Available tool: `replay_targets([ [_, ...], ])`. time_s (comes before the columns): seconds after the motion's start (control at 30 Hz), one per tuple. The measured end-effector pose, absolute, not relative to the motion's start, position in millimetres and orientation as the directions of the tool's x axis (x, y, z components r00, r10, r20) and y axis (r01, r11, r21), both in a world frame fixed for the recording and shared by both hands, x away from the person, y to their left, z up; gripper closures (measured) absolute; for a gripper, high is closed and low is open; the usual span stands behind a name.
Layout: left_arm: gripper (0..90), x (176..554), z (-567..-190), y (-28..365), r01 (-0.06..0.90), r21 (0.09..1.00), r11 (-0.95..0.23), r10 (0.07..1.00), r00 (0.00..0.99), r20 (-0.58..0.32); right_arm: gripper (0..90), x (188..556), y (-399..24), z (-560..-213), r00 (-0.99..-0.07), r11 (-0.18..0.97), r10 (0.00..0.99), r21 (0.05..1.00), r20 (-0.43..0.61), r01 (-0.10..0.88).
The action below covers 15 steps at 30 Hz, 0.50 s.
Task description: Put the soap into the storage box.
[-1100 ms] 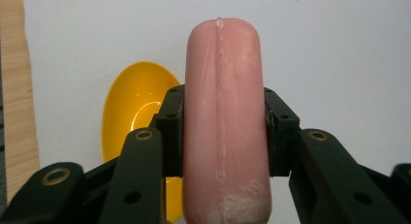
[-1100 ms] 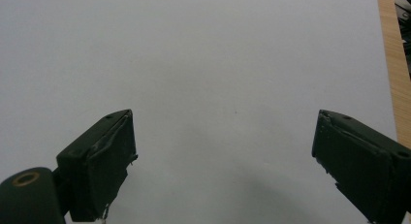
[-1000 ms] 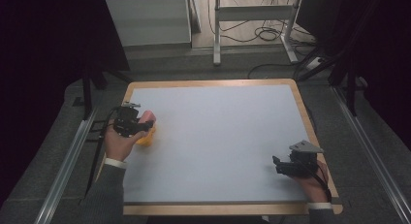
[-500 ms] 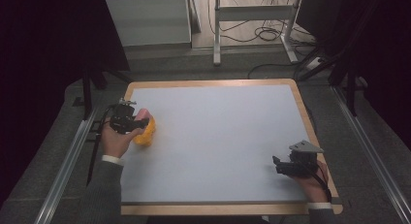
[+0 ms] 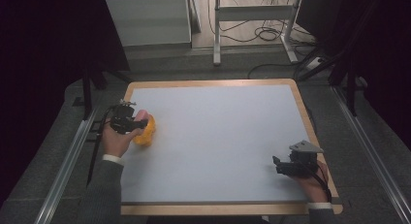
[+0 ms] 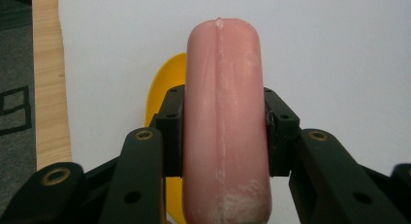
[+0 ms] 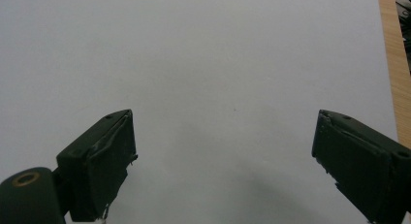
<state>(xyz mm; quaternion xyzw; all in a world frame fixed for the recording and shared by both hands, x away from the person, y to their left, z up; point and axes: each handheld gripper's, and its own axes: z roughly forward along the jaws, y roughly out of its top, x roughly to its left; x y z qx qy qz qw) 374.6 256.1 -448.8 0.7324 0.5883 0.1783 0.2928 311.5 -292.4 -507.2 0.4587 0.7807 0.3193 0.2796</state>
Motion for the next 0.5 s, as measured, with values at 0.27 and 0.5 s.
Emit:
replay_targets([
  [0.27, 60.0, 377, -456, 256, 0.771, 0.624, -0.128, 0.968, 0.233, -0.089, 8.3, 312, -292, -507, -0.422, 0.374, 0.895, 0.755, -0.143, 0.539],
  [0.5, 60.0, 380, -463, 255, 0.780, 0.611, -0.135, 0.969, 0.233, -0.083, 8.3, 312, -292, -508, -0.422, 0.375, 0.895, 0.755, -0.143, 0.539],
])
